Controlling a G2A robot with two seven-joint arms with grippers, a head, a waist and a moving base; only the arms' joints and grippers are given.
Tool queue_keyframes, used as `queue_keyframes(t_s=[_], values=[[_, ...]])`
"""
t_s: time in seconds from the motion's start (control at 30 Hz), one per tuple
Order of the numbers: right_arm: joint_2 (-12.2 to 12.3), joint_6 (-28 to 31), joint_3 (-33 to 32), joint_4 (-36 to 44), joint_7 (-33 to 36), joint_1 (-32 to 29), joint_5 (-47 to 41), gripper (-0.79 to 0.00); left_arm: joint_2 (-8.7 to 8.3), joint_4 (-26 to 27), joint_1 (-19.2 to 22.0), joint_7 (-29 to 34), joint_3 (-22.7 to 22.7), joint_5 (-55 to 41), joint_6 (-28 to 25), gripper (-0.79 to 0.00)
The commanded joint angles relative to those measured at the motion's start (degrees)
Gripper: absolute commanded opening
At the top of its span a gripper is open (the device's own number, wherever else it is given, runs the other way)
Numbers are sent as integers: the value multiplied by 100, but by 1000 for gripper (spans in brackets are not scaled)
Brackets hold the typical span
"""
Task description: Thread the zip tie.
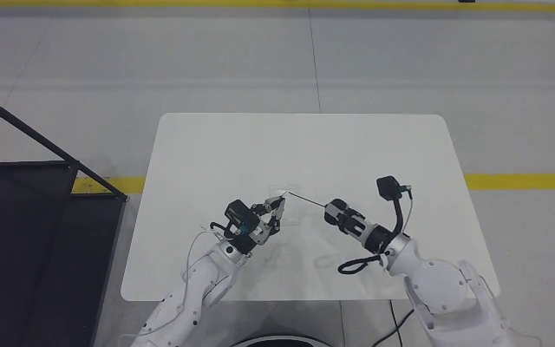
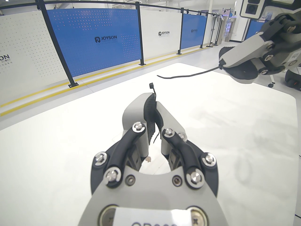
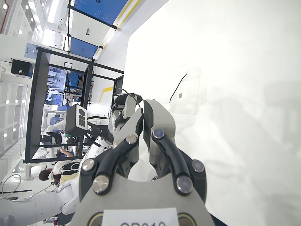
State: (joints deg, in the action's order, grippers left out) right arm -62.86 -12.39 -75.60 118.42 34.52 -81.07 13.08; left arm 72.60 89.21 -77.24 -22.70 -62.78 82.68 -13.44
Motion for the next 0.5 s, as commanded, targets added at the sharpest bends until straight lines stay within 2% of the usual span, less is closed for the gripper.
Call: queue_keyframes(t_s=[0.0,0.27,0.47], values=[[3,-114,26,98,-19,-57,117,-785,0,0,0,0,0,0,0,-785],[8,-708,221,641,-94,-293,718,-785,0,0,0,0,0,0,0,-785],[-23,-1306,389,867,-82,-174,859,-785,0,0,0,0,0,0,0,-785]])
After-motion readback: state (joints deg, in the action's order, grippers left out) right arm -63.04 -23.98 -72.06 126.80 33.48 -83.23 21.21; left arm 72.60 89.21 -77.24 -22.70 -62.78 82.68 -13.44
